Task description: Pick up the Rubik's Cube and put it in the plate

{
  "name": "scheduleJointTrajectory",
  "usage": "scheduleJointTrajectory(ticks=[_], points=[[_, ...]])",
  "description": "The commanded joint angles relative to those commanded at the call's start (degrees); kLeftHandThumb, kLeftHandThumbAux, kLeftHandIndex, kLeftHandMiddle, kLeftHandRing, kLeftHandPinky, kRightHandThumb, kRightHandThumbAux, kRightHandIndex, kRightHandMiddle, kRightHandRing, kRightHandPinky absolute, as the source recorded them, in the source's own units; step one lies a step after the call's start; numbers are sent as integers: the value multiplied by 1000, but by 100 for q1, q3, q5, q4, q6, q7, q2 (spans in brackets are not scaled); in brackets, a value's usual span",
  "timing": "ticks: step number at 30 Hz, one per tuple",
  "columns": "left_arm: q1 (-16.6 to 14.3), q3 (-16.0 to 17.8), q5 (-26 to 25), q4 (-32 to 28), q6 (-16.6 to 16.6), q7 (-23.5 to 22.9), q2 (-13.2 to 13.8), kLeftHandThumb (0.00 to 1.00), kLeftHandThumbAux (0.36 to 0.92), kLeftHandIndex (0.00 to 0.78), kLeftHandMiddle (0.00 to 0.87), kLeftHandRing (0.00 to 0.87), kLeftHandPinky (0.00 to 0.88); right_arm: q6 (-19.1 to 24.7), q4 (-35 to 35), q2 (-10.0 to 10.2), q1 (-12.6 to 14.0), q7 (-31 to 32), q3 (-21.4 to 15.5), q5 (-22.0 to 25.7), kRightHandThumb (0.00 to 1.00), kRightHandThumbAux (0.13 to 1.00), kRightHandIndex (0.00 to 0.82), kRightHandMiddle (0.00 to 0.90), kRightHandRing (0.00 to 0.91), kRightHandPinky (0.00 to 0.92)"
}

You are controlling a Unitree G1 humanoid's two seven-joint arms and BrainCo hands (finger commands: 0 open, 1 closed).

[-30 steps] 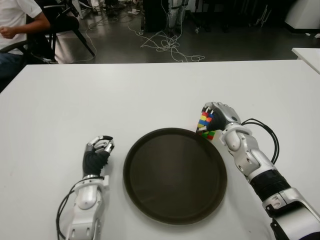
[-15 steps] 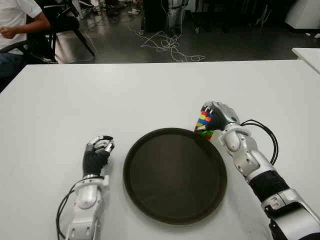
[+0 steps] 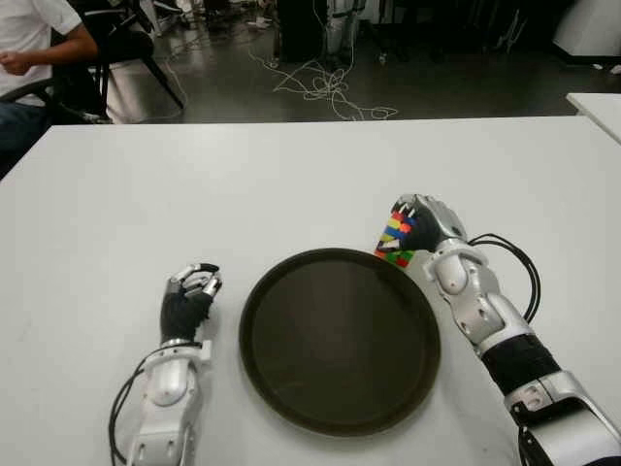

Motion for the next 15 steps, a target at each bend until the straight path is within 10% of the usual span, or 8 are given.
scheduleJointTrajectory(ticks=[15], points=[[10,-7,17,-4,37,11,16,709,705,444,809,819,808,21,-167,21,83,-78,-28,29,5,853,585,734,761,762]])
